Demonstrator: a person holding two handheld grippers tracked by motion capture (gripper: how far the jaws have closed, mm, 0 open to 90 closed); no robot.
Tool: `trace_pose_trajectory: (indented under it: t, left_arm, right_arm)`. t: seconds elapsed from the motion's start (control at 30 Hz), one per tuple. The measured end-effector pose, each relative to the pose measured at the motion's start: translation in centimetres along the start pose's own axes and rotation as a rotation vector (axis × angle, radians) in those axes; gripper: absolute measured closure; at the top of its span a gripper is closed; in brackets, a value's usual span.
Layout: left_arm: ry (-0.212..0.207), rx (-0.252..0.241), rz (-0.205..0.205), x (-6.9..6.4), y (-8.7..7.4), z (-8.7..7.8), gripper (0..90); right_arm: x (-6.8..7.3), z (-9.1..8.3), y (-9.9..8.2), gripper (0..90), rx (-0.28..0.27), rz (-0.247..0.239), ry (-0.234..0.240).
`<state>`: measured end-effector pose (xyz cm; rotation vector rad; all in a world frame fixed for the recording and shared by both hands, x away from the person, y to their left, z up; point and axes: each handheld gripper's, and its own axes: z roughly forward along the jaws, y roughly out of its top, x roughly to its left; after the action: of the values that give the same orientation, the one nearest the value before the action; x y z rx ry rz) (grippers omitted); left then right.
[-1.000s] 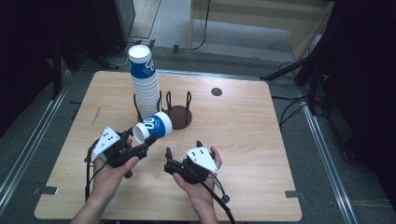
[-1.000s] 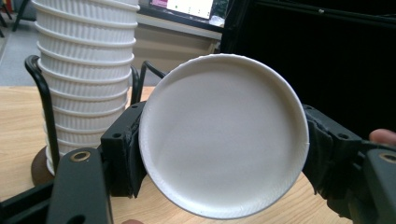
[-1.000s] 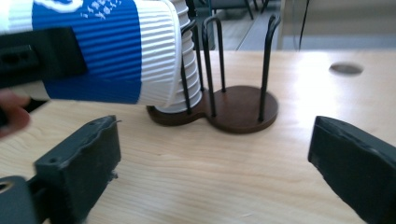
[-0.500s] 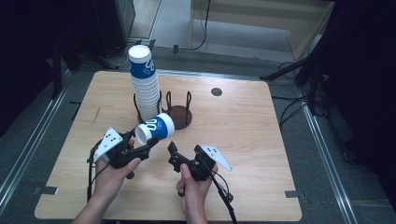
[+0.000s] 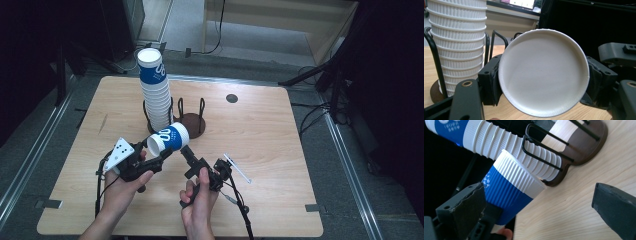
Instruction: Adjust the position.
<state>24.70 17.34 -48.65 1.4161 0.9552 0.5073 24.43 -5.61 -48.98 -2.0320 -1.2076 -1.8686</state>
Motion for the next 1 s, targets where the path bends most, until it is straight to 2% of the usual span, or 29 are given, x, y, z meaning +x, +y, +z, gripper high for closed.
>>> trace_pose_trajectory:
  t: [0.07,0.27,0.43,0.67,0.73,0.9,1.0]
  left_arm:
    - [-0.001,0.0,0.002,-0.1,-0.1,0.0,27.8]
    - [-0.007,0.006,0.015,-0.5,-0.3,0.3,27.8]
    - [-0.016,0.011,0.022,-0.9,-0.6,0.5,27.8]
    - [-0.033,0.02,0.034,-1.4,-0.8,0.6,27.7]
    - [-0.037,0.021,0.039,-1.5,-0.8,0.7,27.7]
    - [-0.046,0.026,0.045,-1.8,-0.9,0.8,27.7]
    - [-0.052,0.027,0.047,-1.9,-0.9,0.8,27.7]
  right_arm:
    - [-0.2,0.1,0.1,0.0,0.008,0.057,0.015]
    - [-1.2,0.2,0.5,0.0,0.047,0.29,0.074]
    - [-1.4,0.4,0.5,0.0,0.061,0.394,0.096]
    - [-1.0,1.1,0.6,0.0,0.067,0.463,0.114]
    - [-1.1,1.4,0.5,0.0,0.085,0.486,0.119]
    - [-1.3,1.9,0.6,0.0,0.096,0.515,0.103]
    - [-1.3,2.3,0.9,0.0,0.103,0.513,0.105]
